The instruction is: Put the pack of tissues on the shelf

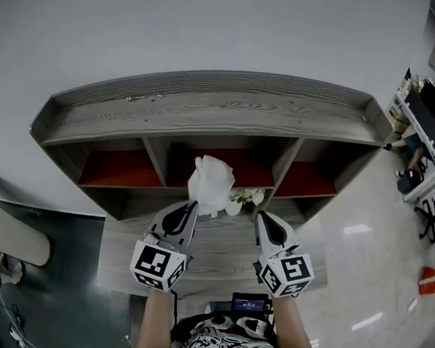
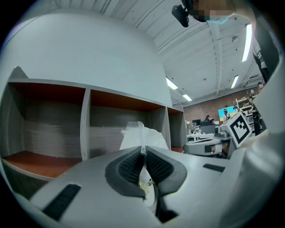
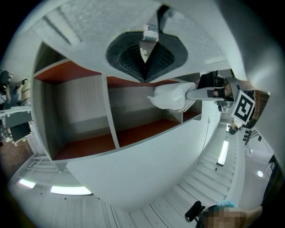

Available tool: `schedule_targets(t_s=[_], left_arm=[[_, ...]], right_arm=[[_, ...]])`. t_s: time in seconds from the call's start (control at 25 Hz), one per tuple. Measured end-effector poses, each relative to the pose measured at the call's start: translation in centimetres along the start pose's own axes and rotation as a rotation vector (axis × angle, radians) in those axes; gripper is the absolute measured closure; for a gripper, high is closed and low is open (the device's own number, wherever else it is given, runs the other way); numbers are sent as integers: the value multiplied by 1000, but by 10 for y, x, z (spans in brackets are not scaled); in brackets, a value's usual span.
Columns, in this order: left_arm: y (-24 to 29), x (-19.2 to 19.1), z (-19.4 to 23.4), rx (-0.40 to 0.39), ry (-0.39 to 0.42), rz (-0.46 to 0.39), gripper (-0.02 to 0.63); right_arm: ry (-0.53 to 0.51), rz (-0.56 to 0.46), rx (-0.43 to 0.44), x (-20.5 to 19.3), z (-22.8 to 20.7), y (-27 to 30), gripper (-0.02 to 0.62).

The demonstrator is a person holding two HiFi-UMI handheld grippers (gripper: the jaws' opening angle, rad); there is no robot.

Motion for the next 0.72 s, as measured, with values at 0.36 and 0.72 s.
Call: schedule_targets(t_s=[0.36, 0.72], left_arm=[[20, -8, 8, 0, 4, 28, 598], [30, -18, 12, 10, 11, 68, 598]], right_arm=[[10, 2, -19, 3, -14, 4, 592], [32, 10, -34, -2, -26, 6, 592]])
Point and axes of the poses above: the fingertips, and each gripper's own axes: y forward along the fingers, z to its left, x out of its top, the point moved 7 cm from there along -y, backward along the fingers, and after that the axes turned 4 degrees about y, right-handed, at the moved point
